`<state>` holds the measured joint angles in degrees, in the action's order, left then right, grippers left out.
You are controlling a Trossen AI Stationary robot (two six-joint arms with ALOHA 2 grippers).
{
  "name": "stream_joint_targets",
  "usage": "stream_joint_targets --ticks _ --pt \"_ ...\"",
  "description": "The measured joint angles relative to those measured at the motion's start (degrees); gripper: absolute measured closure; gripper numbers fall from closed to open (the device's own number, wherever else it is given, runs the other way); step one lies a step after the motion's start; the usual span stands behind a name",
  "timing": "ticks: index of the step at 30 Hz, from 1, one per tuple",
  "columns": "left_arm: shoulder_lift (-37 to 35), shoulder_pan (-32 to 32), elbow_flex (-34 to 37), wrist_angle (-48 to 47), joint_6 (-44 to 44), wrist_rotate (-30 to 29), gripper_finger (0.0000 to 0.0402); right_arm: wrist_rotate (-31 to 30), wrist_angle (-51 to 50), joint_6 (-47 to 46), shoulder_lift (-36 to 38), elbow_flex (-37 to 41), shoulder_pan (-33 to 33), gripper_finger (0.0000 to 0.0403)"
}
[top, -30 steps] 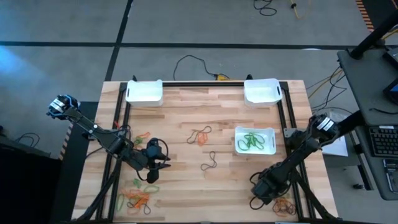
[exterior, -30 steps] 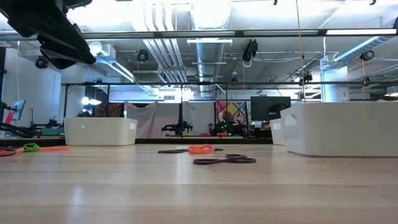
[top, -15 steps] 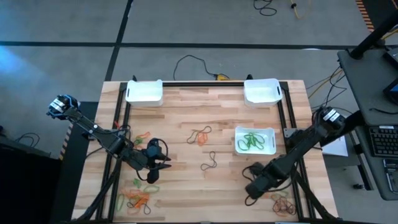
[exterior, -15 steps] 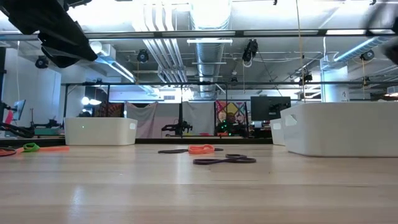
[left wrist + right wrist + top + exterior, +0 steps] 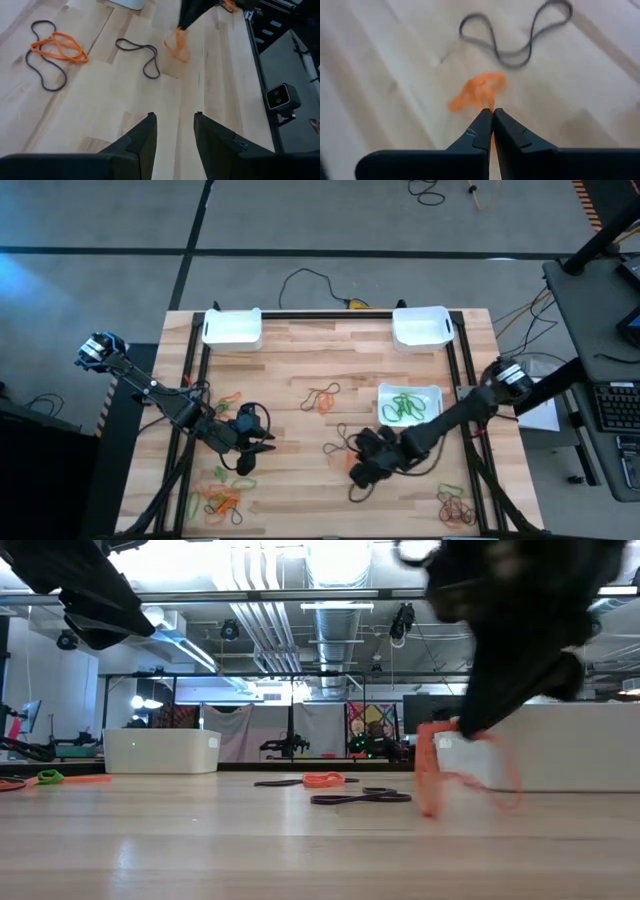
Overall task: Sort rubber bands into baskets
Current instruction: Move the orange rubber bands to the center of the table, then put the green rubber band into the bottom white bin
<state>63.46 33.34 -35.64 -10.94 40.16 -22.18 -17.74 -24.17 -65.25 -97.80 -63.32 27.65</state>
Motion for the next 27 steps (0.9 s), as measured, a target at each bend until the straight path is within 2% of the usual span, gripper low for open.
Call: stream_joint_targets --ticks 6,8,11,14,21,27 --pt "0.0 0.3 0.0 -0.4 1.1 0.8 0.0286 -0.3 -0.1 11.3 -4.3 -8.0 -7.3 0.039" --pt "0.0 0.4 0.0 -0.5 1.3 0.8 0.0286 0.5 -3.1 12.5 -5.6 -10.5 -9.0 0.0381" --pt "0.0 0.6 0.0 -0.7 1.5 0.8 0.0286 3.5 -7.8 12.9 -7.4 -12.7 -10.9 0.0353" --pt "0.0 0.6 0.0 -0.7 1.6 0.8 0.0286 8.8 -9.8 13.0 -8.1 -13.4 -11.4 0.0307" --pt "0.0 0.6 0.0 -0.7 1.5 0.3 0.0286 23.6 -14.4 5.6 -5.6 -13.0 -4.2 0.0206" --pt "0.0 0.6 0.0 -0.9 0.4 -2.2 0.0286 34.8 -34.3 -7.0 -5.4 -11.4 8.5 0.0181"
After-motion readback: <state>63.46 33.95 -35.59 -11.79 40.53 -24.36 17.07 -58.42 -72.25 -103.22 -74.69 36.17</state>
